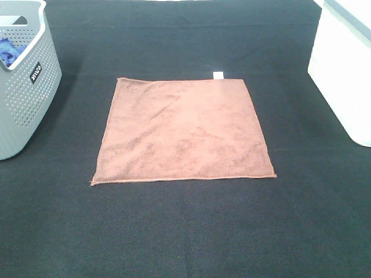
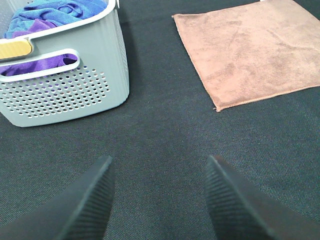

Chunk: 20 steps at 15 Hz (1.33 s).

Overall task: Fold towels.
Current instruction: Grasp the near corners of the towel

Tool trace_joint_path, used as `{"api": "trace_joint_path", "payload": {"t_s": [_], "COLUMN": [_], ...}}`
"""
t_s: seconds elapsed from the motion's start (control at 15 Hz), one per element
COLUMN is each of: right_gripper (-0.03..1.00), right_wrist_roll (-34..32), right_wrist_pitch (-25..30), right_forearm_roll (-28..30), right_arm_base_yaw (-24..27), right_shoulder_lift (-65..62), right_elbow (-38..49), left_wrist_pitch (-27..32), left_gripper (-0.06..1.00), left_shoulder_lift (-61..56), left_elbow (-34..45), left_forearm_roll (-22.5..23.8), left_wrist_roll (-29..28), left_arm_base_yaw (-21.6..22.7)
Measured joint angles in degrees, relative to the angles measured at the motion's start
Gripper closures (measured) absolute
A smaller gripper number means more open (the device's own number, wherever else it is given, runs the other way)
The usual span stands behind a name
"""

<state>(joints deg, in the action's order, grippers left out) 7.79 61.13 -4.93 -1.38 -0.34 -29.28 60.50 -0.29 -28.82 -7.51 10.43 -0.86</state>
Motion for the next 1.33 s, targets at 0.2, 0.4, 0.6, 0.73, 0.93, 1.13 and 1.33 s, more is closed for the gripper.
{"api": "trace_joint_path", "payload": {"t_s": [0.2, 0.4, 0.6, 0.73, 0.93, 1.13, 1.33], "right_gripper": [0.13, 0.13, 0.13, 0.13, 0.13, 0.14, 0.22], "right_wrist_roll": [0.00, 0.00, 0.00, -0.06, -1.72, -1.83, -2.01], "right_wrist_pitch": [0.00, 0.00, 0.00, -0.46, -10.83, -22.92, -29.22], "right_forearm_roll": [0.23, 0.17, 0.17, 0.06, -0.06, -0.06, -0.11], "right_arm_base_yaw": [0.00, 0.00, 0.00, 0.00, 0.00, 0.00, 0.00], "right_shoulder_lift": [0.00, 0.00, 0.00, 0.06, 6.82, 22.52, 37.93], "right_elbow": [0.00, 0.00, 0.00, -0.06, -0.80, -0.80, -3.55], "left_wrist_pitch": [0.00, 0.00, 0.00, -1.66, -19.65, -30.31, -33.52], "left_gripper": [0.41, 0.41, 0.41, 0.41, 0.41, 0.41, 0.41], "left_shoulder_lift": [0.00, 0.00, 0.00, -0.06, 4.07, 16.50, 30.77], "left_elbow": [0.00, 0.00, 0.00, -0.52, -0.57, 0.74, 0.74], "left_forearm_roll": [0.00, 0.00, 0.00, 0.00, -2.58, -8.08, -13.18], "left_wrist_roll": [0.00, 0.00, 0.00, 0.00, -2.12, -3.27, -3.32], "left_arm_base_yaw": [0.00, 0.00, 0.00, 0.00, 0.00, 0.00, 0.00]}}
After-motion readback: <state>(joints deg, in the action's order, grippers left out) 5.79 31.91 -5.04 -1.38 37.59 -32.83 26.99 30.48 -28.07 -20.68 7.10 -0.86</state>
